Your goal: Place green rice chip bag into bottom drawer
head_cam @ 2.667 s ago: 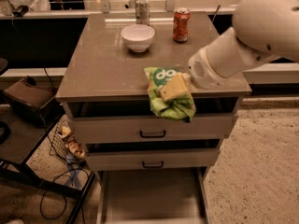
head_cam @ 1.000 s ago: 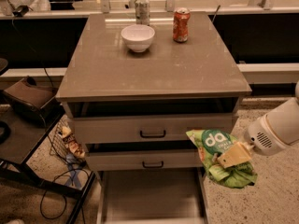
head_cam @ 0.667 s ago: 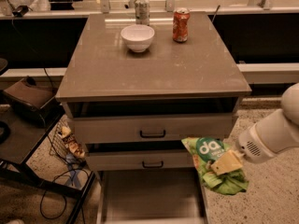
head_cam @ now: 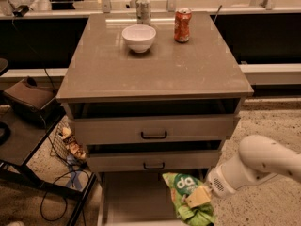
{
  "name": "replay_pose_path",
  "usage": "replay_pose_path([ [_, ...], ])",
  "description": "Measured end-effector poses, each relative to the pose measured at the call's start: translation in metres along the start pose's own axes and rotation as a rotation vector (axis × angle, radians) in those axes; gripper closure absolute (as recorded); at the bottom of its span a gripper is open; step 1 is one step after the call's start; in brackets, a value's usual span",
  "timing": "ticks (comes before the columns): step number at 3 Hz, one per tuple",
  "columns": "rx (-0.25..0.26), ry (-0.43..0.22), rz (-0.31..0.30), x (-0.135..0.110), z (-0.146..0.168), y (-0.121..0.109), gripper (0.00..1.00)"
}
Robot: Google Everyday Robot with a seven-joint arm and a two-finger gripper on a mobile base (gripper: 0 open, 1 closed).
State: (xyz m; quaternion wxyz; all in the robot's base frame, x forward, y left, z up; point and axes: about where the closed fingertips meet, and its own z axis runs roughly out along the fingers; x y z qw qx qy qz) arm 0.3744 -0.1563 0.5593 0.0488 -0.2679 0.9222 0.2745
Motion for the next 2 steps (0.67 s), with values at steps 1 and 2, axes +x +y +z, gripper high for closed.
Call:
replay_pose_path([
  [1, -0.084, -0.022, 0.030, 0.001, 0.070, -0.009, 1.00],
  [2, -0.169, -0.057, 0.076, -0.004, 0.136, -0.021, 1.00],
])
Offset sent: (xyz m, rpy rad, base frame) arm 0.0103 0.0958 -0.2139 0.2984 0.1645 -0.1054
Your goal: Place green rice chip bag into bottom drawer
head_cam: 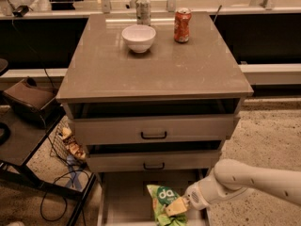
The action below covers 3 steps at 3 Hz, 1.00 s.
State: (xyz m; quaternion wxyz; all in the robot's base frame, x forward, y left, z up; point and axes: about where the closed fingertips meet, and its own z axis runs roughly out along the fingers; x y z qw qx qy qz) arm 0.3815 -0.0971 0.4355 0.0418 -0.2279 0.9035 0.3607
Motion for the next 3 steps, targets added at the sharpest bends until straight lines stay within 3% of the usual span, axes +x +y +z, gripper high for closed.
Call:
replay_pose_path([
  [1, -0.083, -0.009, 0.062, 0.004, 0.053, -0.022, 1.00],
  [3, -0.108, 0.003, 0.083, 0.014, 0.067, -0.023, 1.00],
])
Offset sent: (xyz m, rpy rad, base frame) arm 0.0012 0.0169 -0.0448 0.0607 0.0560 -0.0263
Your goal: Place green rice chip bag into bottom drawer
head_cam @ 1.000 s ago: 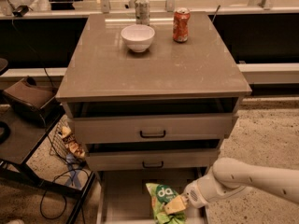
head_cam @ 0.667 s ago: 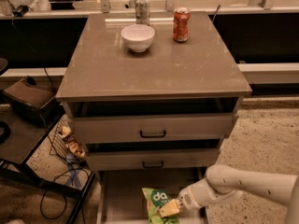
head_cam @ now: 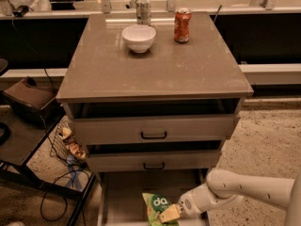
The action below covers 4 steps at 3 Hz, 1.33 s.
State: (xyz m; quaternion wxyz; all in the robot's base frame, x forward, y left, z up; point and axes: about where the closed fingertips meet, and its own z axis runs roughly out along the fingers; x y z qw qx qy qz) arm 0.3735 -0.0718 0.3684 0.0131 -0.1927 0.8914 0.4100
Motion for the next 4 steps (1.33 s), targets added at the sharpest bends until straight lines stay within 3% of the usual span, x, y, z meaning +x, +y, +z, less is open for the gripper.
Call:
replay_pose_path([
  [2, -0.085, -0.167, 0.051, -0.077, 0.008, -0.057, 1.00],
  [3, -0.029, -0.261, -0.009, -0.106, 0.009, -0.100, 1.00],
  [4, 0.097, -0.321, -0.052, -0.094, 0.001, -0.121, 1.00],
])
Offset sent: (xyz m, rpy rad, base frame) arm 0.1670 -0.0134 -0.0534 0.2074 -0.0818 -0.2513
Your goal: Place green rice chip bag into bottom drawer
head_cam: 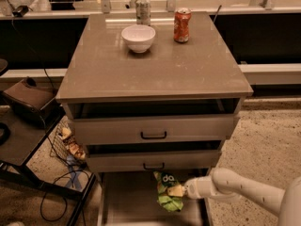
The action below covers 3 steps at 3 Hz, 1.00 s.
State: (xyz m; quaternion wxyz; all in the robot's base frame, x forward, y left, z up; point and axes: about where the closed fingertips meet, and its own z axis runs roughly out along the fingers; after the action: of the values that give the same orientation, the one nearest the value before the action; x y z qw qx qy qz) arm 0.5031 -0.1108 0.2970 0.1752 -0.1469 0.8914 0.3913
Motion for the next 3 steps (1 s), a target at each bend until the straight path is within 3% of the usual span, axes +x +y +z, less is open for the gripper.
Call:
replay_pose_path([
  [1, 0.087, 0.015, -0.031, 0.044, 0.005, 0.006, 1.00],
  [2, 0.133, 0.007, -0.029, 0.058, 0.011, 0.004, 0.84],
  [3, 0.130, 0.007, -0.029, 0.058, 0.013, 0.004, 0.53],
])
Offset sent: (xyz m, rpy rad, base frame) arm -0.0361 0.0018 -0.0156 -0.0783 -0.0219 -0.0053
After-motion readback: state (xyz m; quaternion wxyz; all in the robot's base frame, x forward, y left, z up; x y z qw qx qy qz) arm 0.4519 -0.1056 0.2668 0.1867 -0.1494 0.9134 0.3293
